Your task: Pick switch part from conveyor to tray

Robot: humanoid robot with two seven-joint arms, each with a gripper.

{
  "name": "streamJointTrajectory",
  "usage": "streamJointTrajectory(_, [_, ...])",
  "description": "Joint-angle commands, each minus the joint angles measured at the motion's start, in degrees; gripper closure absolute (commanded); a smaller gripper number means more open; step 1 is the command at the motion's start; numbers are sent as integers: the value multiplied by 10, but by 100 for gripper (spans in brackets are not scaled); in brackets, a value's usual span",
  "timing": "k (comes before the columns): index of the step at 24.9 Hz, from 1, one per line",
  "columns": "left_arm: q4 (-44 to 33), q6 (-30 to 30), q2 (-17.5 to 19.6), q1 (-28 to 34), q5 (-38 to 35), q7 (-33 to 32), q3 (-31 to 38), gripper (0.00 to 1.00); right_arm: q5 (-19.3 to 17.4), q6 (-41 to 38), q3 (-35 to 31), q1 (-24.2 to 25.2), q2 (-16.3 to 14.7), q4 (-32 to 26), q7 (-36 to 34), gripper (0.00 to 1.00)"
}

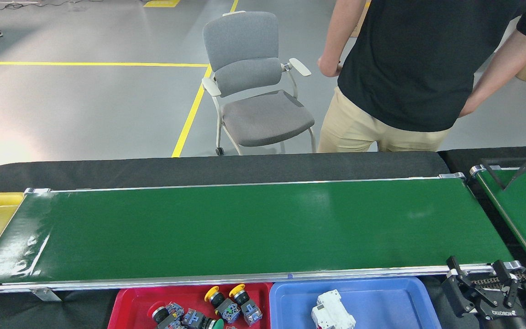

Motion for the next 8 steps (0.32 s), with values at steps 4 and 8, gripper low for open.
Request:
streamJointTrajectory(4, [3, 0, 1, -1, -1, 5, 0, 0, -1, -12, -2, 20, 2, -9, -2, 0])
streamJointTrajectory(8, [17, 4, -4, -4, 2, 5, 8, 0, -1, -15, -2, 22, 2, -9, -2, 0])
